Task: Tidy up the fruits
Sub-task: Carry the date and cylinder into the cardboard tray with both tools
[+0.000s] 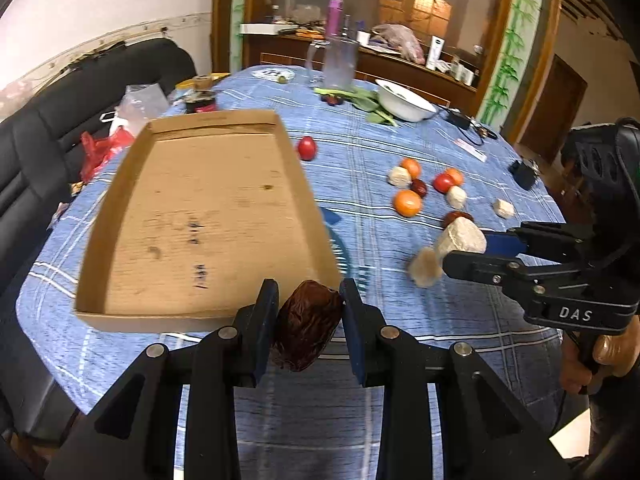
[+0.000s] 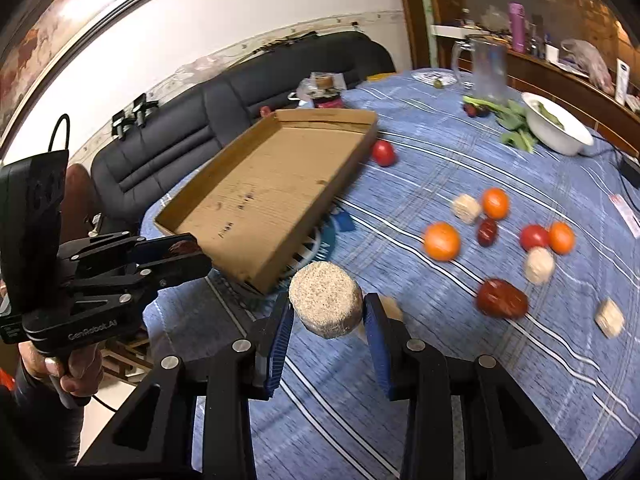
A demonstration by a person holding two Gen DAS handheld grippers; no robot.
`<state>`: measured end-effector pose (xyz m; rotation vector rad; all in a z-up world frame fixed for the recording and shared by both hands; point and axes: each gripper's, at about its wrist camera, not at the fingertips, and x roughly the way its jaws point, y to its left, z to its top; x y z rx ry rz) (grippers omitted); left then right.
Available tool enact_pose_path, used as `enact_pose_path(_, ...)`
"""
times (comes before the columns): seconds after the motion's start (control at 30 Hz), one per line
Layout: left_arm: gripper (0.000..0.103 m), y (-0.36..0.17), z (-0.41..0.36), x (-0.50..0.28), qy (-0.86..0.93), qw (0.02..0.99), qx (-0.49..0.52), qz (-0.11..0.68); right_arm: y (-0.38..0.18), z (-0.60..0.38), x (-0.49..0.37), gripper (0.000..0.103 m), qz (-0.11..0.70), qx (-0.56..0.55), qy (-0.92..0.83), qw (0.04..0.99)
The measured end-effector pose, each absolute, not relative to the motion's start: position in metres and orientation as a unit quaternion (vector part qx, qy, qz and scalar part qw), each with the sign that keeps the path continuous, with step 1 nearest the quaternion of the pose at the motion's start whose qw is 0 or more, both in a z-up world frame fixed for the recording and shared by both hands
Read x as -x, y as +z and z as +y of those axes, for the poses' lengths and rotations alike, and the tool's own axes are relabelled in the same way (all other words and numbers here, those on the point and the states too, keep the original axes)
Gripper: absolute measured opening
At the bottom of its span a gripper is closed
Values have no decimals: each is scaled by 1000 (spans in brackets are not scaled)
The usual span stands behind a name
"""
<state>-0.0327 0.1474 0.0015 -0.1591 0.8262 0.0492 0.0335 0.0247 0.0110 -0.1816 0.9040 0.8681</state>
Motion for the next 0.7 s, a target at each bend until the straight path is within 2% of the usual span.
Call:
enact_pose_path(0.37, 29, 8, 207, 22, 78, 915, 96, 384, 16, 101, -38, 36, 411, 99, 460, 781)
enact_pose_path(0.7, 29, -25, 251, -13, 111, 889, 103, 432, -28, 181, -57, 36, 457, 143, 469, 742)
